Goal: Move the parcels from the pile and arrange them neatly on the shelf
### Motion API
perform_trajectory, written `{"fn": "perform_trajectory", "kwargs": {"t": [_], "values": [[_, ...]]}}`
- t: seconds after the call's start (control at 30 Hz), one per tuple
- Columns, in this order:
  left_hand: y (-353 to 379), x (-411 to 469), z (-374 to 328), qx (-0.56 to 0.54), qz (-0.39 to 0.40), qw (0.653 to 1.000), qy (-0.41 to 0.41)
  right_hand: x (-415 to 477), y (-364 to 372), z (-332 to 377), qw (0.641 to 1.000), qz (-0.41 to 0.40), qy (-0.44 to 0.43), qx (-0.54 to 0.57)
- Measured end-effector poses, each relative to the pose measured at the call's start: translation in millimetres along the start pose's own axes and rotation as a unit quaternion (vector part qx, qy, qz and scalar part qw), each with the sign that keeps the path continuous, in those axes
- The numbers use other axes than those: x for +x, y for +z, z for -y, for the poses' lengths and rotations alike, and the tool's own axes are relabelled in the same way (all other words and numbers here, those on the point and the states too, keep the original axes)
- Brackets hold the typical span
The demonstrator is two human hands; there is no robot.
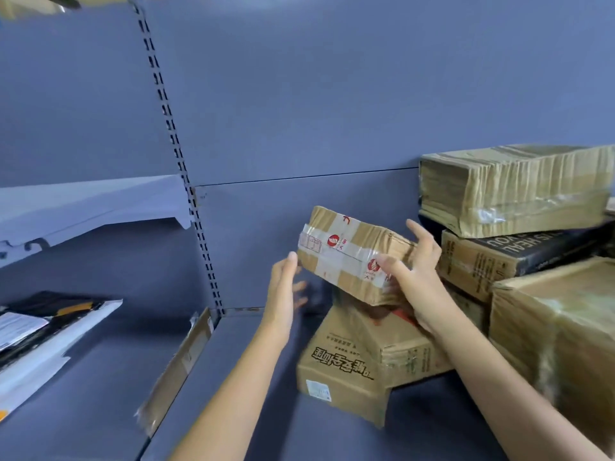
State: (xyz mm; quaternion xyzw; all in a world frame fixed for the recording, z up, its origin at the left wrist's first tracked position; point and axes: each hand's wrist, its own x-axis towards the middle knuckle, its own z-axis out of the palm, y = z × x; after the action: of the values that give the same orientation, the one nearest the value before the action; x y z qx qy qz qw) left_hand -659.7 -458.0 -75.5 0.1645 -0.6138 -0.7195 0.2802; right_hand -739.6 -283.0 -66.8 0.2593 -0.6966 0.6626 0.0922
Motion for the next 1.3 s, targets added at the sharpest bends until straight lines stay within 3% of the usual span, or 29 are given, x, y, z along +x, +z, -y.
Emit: {"fn": "perform_trajectory", "kwargs": {"t": [0.07,0.13,0.27,0.37,0.43,0.53,0.6,0.67,0.73,0.83,0.93,1.03,1.1,1.17,1.23,1.3], "values": [[-10,-5,-15,-0.096,0.066,0.992,-0.048,-12,5,13,0.999,0.026,-0.003,0.018],[-27,-7,-28,-0.128,0.137,0.979,-0.075,-28,14,27,0.995,0.044,-0.072,-0.044],[-60,-12,-47,-0.104,0.191,0.971,-0.096,-55,33,40,0.927,0.051,-0.309,-0.205],[-82,-21,-54,-0.102,0.22,0.968,-0.067,-77,50,44,0.889,0.056,-0.379,-0.249],[-93,-26,-56,-0.109,0.213,0.971,-0.028,-94,57,47,0.914,0.073,-0.331,-0.223],[-104,-32,-55,-0.108,0.197,0.974,0.027,-125,66,53,0.992,0.063,-0.107,-0.029],[-109,-36,-51,-0.123,0.223,0.965,0.056,-142,68,53,0.989,0.093,0.005,0.113],[-111,-41,-44,-0.122,0.261,0.955,0.073,-156,72,49,0.97,0.131,0.055,0.199],[-114,-44,-36,-0.092,0.295,0.948,0.069,-166,76,46,0.976,0.095,0.057,0.186],[-118,-47,-29,-0.088,0.333,0.939,-0.012,-169,75,49,0.996,-0.036,-0.074,-0.037],[-122,-51,-24,-0.141,0.377,0.911,-0.089,-168,69,50,0.93,-0.068,-0.271,-0.24],[-119,-55,-26,-0.139,0.397,0.904,-0.081,-171,64,46,0.865,-0.045,-0.383,-0.32],[-114,-56,-28,-0.14,0.379,0.912,-0.073,-177,58,46,0.881,-0.025,-0.352,-0.315],[-109,-53,-29,-0.166,0.362,0.915,-0.062,-185,55,48,0.934,0.01,-0.259,-0.246],[-104,-50,-28,-0.198,0.364,0.908,-0.055,-190,57,55,0.985,0.012,-0.148,-0.087],[-99,-50,-22,-0.223,0.391,0.892,-0.043,-194,60,65,0.991,-0.05,-0.025,0.126]]}}
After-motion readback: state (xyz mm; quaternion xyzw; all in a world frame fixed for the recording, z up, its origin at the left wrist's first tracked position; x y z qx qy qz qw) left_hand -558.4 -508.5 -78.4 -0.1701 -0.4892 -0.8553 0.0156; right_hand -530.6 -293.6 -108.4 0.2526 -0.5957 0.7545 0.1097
